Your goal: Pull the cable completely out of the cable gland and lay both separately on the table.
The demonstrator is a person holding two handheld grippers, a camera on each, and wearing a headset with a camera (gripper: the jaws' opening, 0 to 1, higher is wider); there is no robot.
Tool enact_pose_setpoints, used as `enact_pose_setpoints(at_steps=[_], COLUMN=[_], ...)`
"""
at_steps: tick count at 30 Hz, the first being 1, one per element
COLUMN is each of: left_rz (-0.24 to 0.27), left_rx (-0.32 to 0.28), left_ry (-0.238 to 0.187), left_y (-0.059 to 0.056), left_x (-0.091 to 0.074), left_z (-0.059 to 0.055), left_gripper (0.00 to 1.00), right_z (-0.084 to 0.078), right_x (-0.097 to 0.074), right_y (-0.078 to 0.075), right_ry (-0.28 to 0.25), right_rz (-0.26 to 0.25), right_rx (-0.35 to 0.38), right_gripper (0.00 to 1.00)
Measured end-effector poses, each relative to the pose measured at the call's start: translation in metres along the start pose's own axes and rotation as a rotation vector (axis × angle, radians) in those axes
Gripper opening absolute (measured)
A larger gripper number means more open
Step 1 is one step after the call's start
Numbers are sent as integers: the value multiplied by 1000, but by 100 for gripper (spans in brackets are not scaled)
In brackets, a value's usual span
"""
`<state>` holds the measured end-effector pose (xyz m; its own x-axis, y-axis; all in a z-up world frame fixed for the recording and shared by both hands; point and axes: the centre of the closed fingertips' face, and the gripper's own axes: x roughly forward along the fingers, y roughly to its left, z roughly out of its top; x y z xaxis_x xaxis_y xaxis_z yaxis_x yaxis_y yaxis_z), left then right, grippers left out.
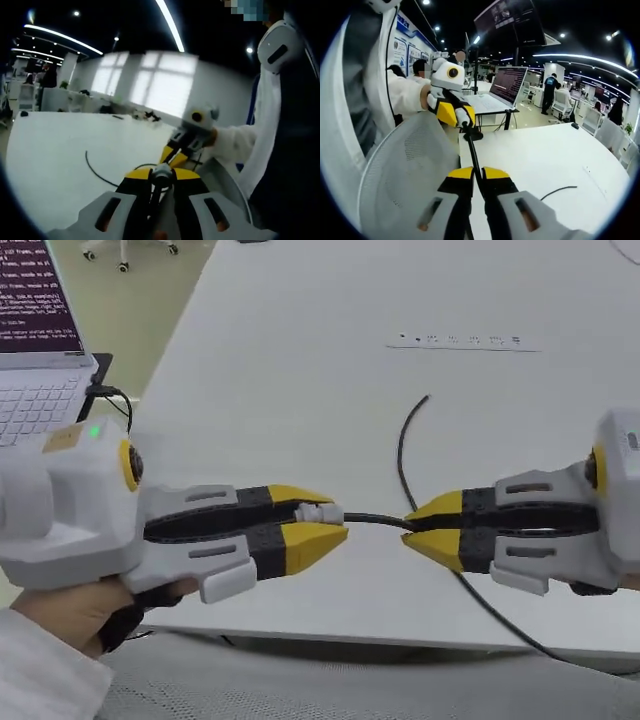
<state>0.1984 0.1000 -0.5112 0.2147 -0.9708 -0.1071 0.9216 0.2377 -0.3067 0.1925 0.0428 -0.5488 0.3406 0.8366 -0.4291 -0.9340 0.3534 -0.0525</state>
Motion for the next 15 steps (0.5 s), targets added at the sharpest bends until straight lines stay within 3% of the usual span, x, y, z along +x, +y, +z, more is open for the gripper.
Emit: enact_pose_setpoints(at_steps=[6, 15], left_rz=[18, 42], left_rx=[-7, 8], left_ry=[-39, -54], left_y=[5, 6], left_x=[-6, -8], left_z=[6, 15], left_gripper=[17, 17], right_z=[-6, -4], right_x=[-11, -10], right_y=[-6, -15], right_ry=[23, 20], right_rz=[-33, -40], right_rx=[14, 6], right_gripper=[5, 5])
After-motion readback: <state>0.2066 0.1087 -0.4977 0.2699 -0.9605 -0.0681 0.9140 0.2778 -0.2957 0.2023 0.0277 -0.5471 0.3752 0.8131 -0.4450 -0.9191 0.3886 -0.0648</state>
